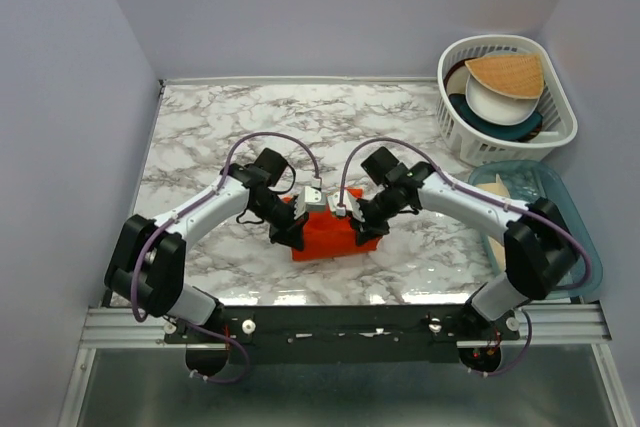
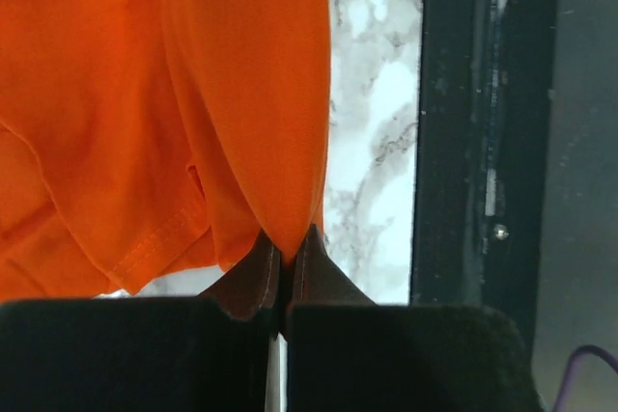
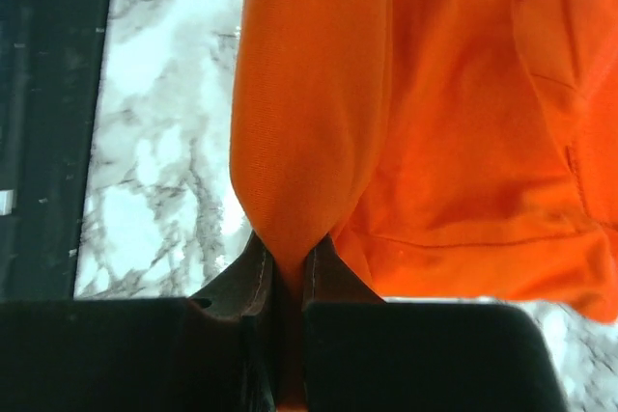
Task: Roll the t-shirts
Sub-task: Roll the T-shirt to the center of the board.
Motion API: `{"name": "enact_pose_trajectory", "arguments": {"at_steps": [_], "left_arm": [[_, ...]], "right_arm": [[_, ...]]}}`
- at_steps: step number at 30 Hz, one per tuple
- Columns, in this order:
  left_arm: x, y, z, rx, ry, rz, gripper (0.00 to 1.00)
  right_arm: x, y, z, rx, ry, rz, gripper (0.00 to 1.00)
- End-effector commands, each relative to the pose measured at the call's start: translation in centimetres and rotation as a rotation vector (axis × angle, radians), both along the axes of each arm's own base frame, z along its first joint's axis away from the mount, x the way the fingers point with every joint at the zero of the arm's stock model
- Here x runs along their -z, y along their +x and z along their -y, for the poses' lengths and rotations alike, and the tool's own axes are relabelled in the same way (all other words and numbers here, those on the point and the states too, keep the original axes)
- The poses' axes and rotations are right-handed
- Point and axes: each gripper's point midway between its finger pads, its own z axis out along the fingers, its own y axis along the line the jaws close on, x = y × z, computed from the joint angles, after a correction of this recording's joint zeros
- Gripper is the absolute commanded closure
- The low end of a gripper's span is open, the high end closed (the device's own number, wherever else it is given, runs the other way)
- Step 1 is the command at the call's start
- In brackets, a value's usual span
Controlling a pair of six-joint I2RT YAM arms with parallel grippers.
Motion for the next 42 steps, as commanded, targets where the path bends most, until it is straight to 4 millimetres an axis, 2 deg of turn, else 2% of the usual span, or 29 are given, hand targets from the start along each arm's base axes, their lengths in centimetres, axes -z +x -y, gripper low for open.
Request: {"name": "enact_pose_trajectory", "arguments": {"at_steps": [1, 2, 3, 4, 6, 7, 8, 12, 14, 20, 21, 22, 23, 26, 29, 34, 35, 36, 37, 39, 40, 41, 42], "left_arm": [[-0.7, -2.7, -0.9, 0.062, -0.012, -0.132, 1.0], [-0.5, -2.7, -1.0, 0.061, -0.006, -0.135, 1.0], [0.0, -2.7, -1.2, 0.06, 0.011, -0.14, 1.0], [0.3, -2.7, -1.3, 0.059, 0.017, -0.144, 1.0], [0.9, -2.3, -1.3, 0.044, 0.027, -0.144, 1.0], [1.1, -2.2, -1.4, 0.032, 0.035, -0.15, 1.0], [1.4, -2.0, -1.4, 0.025, 0.041, -0.153, 1.0], [2.6, -1.3, -1.7, 0.001, 0.064, -0.165, 1.0], [3.2, -0.5, -1.8, -0.028, 0.087, -0.159, 1.0], [3.9, 1.4, -2.7, -0.064, 0.122, -0.139, 1.0], [4.0, 1.6, -3.1, -0.075, 0.137, -0.133, 0.98], [4.0, 1.6, -3.4, -0.075, 0.145, -0.131, 0.94], [4.1, 1.6, -3.8, -0.08, 0.152, -0.129, 0.85], [4.0, 1.3, -5.1, -0.068, 0.179, -0.108, 0.7], [3.2, 1.7, -5.7, -0.08, 0.193, -0.05, 0.61], [1.2, 2.9, -5.9, -0.134, 0.18, 0.077, 0.54], [1.0, 3.1, -5.9, -0.152, 0.175, 0.095, 0.51], [0.0, 3.2, -5.7, -0.168, 0.147, 0.135, 0.5], [0.0, 2.9, -5.6, -0.16, 0.127, 0.156, 0.48], [-1.2, 2.4, -4.8, -0.147, 0.08, 0.238, 0.45], [-0.9, 2.5, -4.5, -0.141, 0.067, 0.285, 0.44], [-0.9, 1.7, -3.6, -0.097, 0.055, 0.319, 0.43], [-1.4, 1.7, -3.4, -0.091, 0.044, 0.372, 0.42]], "right_arm": [[0.2, -2.7, 1.3, -0.073, -0.063, -0.297, 0.88], [0.3, -3.2, 1.6, -0.074, -0.08, -0.355, 0.89], [1.0, -3.0, 1.8, -0.085, -0.094, -0.39, 0.88], [0.8, -2.5, 1.4, -0.091, -0.091, -0.396, 0.89], [0.9, -2.8, 1.6, -0.11, -0.109, -0.442, 0.89], [1.6, -2.8, 1.6, -0.111, -0.126, -0.476, 0.89], [1.4, -2.7, 1.6, -0.115, -0.131, -0.489, 0.89], [2.7, -2.3, 1.6, -0.129, -0.159, -0.533, 0.89], [3.5, -2.3, 1.7, -0.133, -0.185, -0.566, 0.89], [4.2, -1.2, 1.3, -0.128, -0.221, -0.636, 0.89], [4.9, -1.2, 1.4, -0.123, -0.238, -0.662, 0.89], [4.7, -0.5, 1.0, -0.115, -0.235, -0.655, 0.89], [4.7, -0.5, 1.1, -0.109, -0.249, -0.678, 0.89], [5.0, 0.0, 0.8, -0.096, -0.283, -0.726, 0.88], [5.8, 0.9, 0.6, -0.056, -0.323, -0.758, 0.88], [7.3, 1.4, 0.8, 0.02, -0.415, -0.803, 0.88], [8.2, 1.4, 0.9, 0.036, -0.442, -0.821, 0.87], [8.5, 1.9, 0.8, 0.052, -0.459, -0.811, 0.87], [8.7, 1.9, 0.8, 0.077, -0.481, -0.83, 0.87], [9.5, 2.0, 0.9, 0.096, -0.513, -0.842, 0.87], [9.6, 2.4, 0.7, 0.119, -0.52, -0.845, 0.87], [9.8, 2.5, 0.7, 0.127, -0.529, -0.845, 0.87], [10.3, 2.5, 0.9, 0.136, -0.551, -0.853, 0.86]]}}
